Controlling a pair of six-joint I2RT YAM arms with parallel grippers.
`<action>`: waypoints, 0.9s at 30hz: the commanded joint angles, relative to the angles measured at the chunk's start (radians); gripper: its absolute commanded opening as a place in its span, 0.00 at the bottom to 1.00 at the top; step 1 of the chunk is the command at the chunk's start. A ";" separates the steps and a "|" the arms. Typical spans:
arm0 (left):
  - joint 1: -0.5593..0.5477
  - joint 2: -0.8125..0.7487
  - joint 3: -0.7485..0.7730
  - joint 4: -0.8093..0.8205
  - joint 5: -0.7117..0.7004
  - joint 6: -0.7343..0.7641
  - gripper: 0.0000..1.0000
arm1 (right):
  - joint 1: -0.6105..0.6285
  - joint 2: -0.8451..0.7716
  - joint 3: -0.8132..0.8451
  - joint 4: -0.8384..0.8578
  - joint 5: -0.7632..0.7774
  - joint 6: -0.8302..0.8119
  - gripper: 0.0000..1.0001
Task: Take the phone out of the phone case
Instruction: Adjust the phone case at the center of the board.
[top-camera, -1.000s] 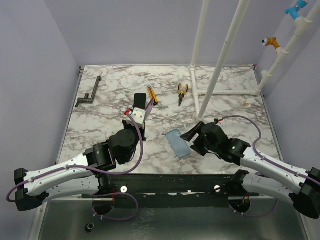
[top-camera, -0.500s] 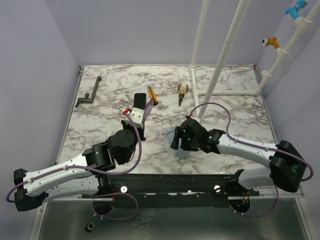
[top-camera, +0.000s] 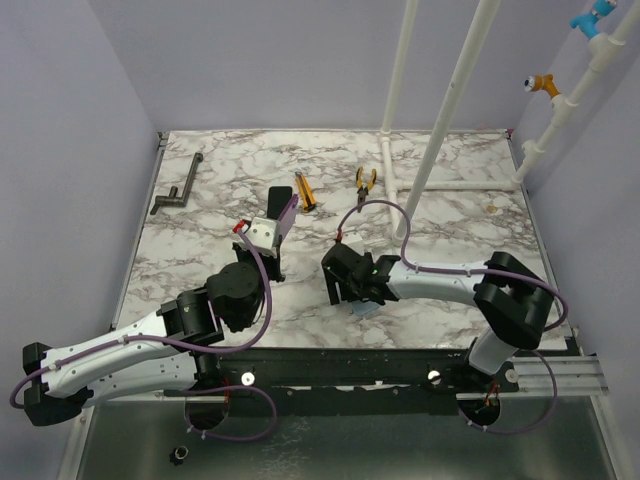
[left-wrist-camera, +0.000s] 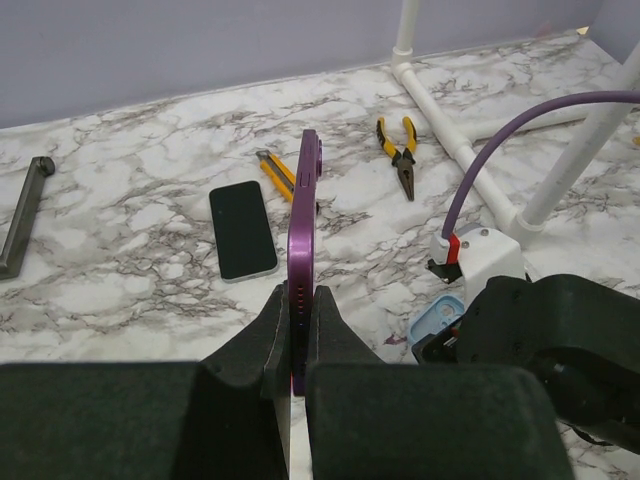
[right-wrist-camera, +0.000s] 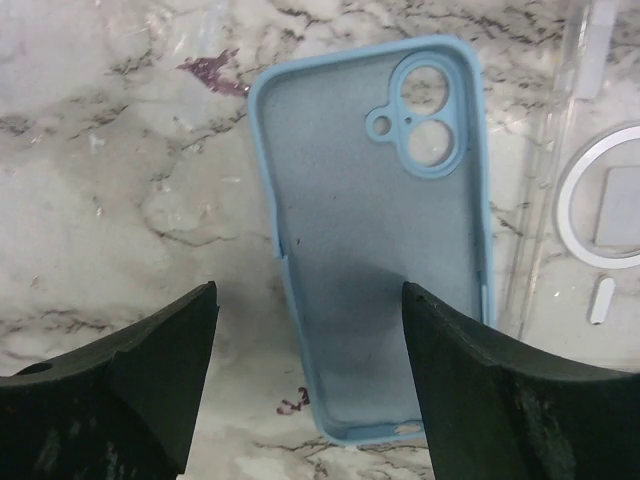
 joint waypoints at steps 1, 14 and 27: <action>-0.001 -0.029 -0.002 0.046 -0.036 0.002 0.00 | 0.006 0.068 0.050 -0.085 0.172 -0.005 0.78; -0.002 -0.023 0.002 0.041 -0.034 -0.001 0.00 | 0.004 0.181 0.107 -0.162 0.273 0.090 0.68; -0.002 -0.018 0.008 0.040 -0.030 -0.002 0.00 | -0.035 0.215 0.139 -0.173 0.334 0.067 0.64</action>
